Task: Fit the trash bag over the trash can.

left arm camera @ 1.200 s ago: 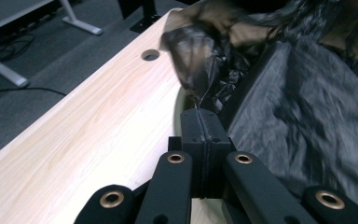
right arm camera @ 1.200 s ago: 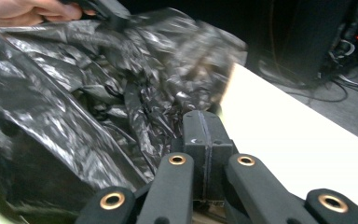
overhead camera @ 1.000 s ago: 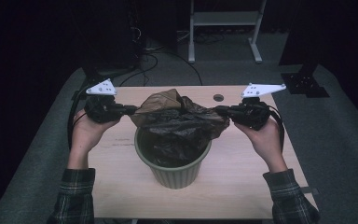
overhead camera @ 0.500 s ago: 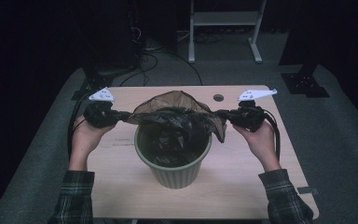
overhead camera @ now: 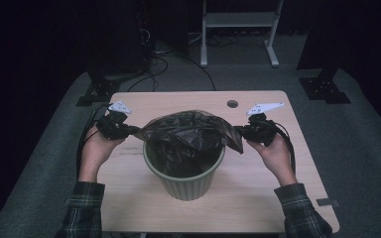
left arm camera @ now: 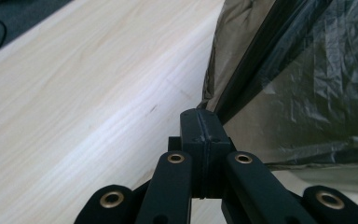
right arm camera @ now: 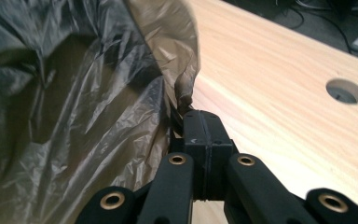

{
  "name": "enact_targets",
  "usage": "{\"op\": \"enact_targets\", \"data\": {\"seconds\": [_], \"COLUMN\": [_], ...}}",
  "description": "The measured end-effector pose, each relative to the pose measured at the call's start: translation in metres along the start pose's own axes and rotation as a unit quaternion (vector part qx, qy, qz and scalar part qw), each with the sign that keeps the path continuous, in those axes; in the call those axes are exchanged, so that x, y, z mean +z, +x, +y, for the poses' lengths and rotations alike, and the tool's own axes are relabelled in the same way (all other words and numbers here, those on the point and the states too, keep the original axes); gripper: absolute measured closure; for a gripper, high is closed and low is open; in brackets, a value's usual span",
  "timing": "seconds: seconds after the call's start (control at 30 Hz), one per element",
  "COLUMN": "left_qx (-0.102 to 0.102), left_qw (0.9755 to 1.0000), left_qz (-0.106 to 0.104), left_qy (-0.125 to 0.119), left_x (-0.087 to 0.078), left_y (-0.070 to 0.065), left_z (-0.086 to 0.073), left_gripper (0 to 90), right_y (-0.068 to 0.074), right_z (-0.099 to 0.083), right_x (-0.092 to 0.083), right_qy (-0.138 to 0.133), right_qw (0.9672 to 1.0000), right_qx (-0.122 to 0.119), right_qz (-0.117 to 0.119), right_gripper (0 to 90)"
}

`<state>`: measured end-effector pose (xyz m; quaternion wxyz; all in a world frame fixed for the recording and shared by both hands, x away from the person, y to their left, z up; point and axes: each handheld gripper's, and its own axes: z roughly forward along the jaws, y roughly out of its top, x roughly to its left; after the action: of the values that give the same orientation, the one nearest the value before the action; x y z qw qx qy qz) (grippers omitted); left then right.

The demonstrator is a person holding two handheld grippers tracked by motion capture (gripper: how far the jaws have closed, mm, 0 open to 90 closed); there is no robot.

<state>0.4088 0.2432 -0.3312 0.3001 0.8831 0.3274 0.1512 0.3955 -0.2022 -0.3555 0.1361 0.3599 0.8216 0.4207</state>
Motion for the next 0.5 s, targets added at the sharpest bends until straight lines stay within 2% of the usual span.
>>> {"op": "enact_targets", "data": {"seconds": [0.17, 0.27, 0.3, 0.33, 0.37, 0.5], "left_qx": [-0.005, -0.006, -0.004, -0.004, -0.006, -0.002], "left_qw": [0.9999, 1.0, 1.0, 0.9999, 0.9998, 0.9993], "left_qz": [0.0, -0.005, -0.007, -0.011, -0.015, -0.023], "left_qy": [0.012, 0.007, 0.002, -0.005, -0.012, -0.029], "left_x": [0.006, 0.007, 0.007, 0.006, 0.005, -0.001], "left_y": [0.001, 0.0, 0.0, 0.0, -0.001, -0.004], "left_z": [-0.006, -0.006, -0.005, -0.005, -0.004, 0.0], "left_gripper": [90.0, 90.0, 90.0, 90.0, 90.0, 90.0], "right_y": [-0.006, -0.007, -0.007, -0.006, -0.007, -0.004], "right_z": [-0.012, -0.015, -0.015, -0.014, -0.013, -0.004], "right_x": [0.001, 0.001, 0.0, -0.003, -0.006, -0.026], "right_qy": [0.006, 0.011, 0.009, -0.001, -0.01, -0.048], "right_qw": [0.9999, 0.9998, 0.9998, 0.9998, 0.9995, 0.9981], "right_qx": [0.011, 0.015, 0.014, 0.017, 0.022, 0.019], "right_qz": [0.004, 0.007, 0.008, 0.01, 0.02, 0.032], "right_gripper": [90.0, 89.6, 82.5, 76.4, 75.4, 70.3]}}
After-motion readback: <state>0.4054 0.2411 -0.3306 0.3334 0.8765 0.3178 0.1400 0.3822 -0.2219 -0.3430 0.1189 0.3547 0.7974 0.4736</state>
